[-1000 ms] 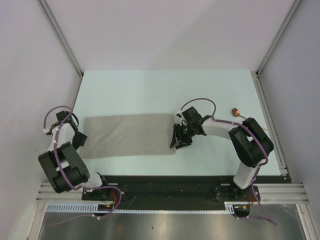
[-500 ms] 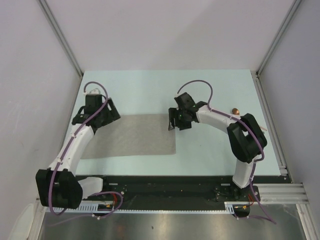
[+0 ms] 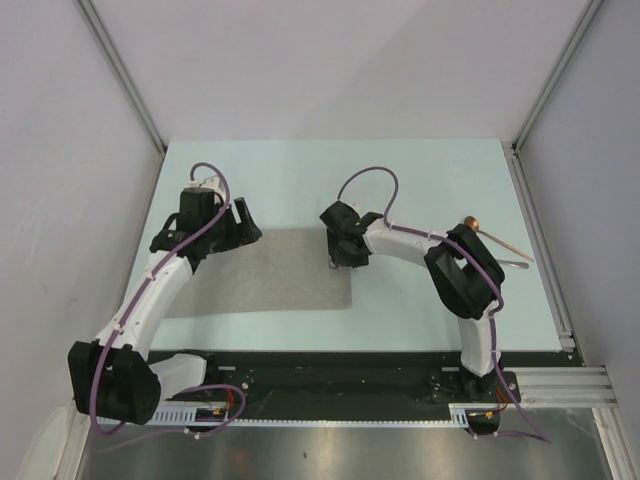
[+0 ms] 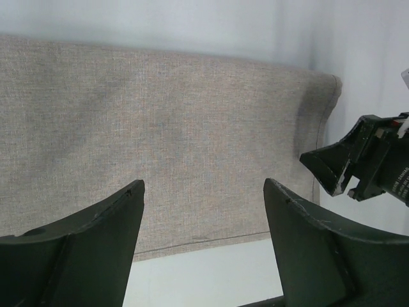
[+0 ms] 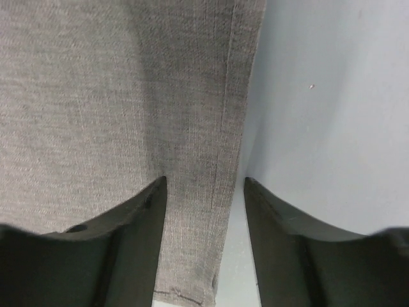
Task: Fold the napkin into a case and place the utensils inside
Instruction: Pick up the rectangle-folded napkin from the center of the board, then move the rectangle-folded napkin to the center of the board, then fold the rectangle-folded napkin at the center of the board.
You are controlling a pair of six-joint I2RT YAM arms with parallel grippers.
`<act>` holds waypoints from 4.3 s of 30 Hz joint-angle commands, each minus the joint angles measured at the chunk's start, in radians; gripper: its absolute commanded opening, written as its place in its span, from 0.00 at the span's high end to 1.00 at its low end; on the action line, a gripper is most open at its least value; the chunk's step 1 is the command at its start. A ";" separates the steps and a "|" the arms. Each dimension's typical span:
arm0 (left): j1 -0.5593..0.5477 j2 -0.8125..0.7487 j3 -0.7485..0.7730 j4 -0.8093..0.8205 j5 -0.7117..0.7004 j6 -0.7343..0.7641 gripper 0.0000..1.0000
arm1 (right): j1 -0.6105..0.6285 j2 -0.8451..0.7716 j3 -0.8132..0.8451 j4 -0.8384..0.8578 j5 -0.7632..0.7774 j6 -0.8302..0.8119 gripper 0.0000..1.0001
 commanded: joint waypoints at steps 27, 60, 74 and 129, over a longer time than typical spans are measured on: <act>-0.004 0.041 -0.131 0.098 0.161 0.022 0.21 | -0.126 -0.224 -0.288 0.098 0.117 -0.207 1.00; 0.309 -0.066 -0.191 0.109 0.282 -0.028 0.26 | 0.183 0.236 0.621 -0.136 -0.222 -0.047 1.00; 0.307 -0.046 -0.298 0.137 0.230 -0.110 0.25 | 0.173 0.302 0.641 0.009 -0.346 0.102 1.00; 0.309 0.029 -0.441 0.235 0.187 -0.193 0.64 | 0.146 0.391 0.628 0.184 -0.509 0.111 1.00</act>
